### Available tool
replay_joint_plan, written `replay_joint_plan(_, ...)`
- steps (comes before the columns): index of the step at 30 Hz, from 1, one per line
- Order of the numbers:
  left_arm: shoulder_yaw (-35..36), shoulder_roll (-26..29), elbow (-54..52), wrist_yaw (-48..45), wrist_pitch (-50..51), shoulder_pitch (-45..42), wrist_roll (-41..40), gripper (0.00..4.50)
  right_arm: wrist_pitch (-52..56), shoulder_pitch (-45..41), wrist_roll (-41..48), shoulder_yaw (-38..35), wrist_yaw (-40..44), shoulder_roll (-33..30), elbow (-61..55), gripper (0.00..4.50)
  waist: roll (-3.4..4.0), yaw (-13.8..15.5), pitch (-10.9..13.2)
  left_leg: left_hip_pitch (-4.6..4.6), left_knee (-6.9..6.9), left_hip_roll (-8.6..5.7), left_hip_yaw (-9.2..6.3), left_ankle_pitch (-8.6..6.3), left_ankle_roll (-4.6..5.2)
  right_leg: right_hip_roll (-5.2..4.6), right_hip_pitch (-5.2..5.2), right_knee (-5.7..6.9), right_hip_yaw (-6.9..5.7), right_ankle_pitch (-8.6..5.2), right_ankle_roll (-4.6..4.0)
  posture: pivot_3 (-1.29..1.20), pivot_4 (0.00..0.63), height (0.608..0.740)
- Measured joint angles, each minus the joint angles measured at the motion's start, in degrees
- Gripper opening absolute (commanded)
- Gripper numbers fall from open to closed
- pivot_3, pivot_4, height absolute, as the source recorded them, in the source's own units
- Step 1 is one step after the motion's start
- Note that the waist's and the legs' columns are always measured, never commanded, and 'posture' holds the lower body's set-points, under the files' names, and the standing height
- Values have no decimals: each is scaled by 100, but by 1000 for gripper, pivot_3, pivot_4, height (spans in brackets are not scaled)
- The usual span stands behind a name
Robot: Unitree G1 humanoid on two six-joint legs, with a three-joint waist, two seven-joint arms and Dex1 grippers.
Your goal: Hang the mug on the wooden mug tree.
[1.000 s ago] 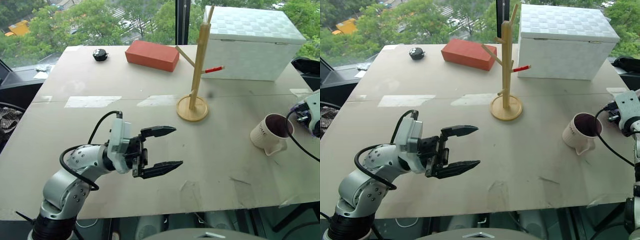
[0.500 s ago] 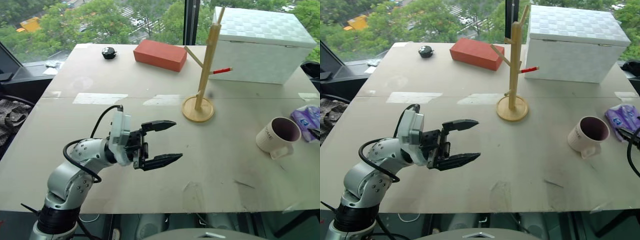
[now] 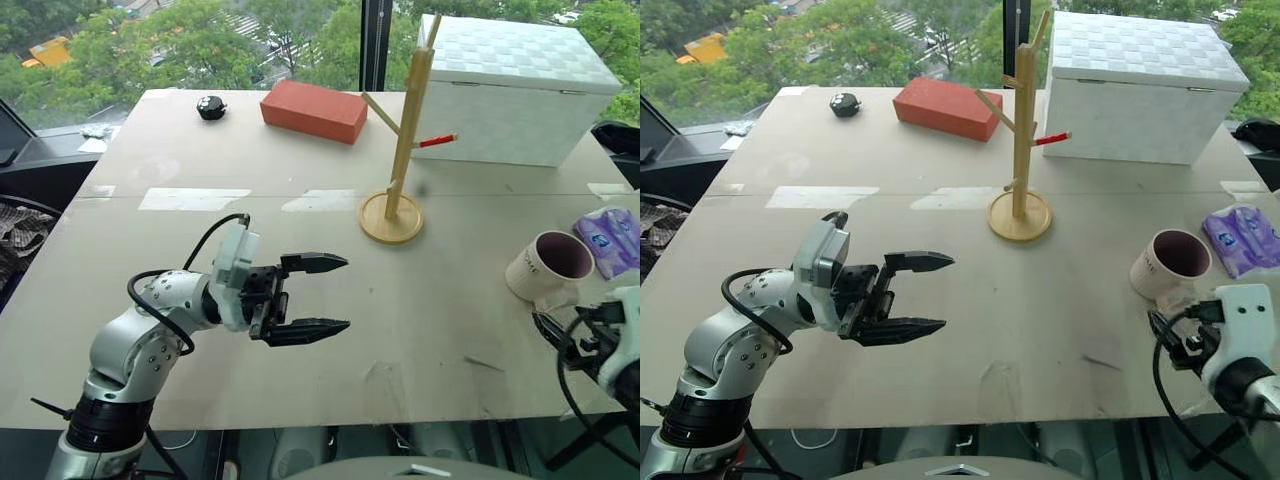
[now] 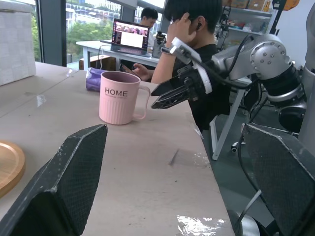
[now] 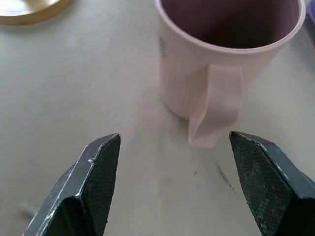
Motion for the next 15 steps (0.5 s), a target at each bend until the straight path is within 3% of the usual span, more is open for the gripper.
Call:
replay_joint_plan(8, 48, -4, -45, 70, 61, 94, -8, 4500, -975, -209, -1229, 1061, -1177, 175, 859, 3548, 1, 5, 0, 1, -3, -1, 7, -1, -1, 13, 0, -2, 0, -8, 13, 0, 150, 740)
replay_joint_plan(15, 47, -36, -86, 164, 7, 173, 63, 4500, -1223, -473, -1873, 1407, -1743, 313, 1401, 3548, 2, 5, 0, 6, 0, 1, 5, 0, 0, 13, 0, 6, 0, -7, 13, 0, 150, 740)
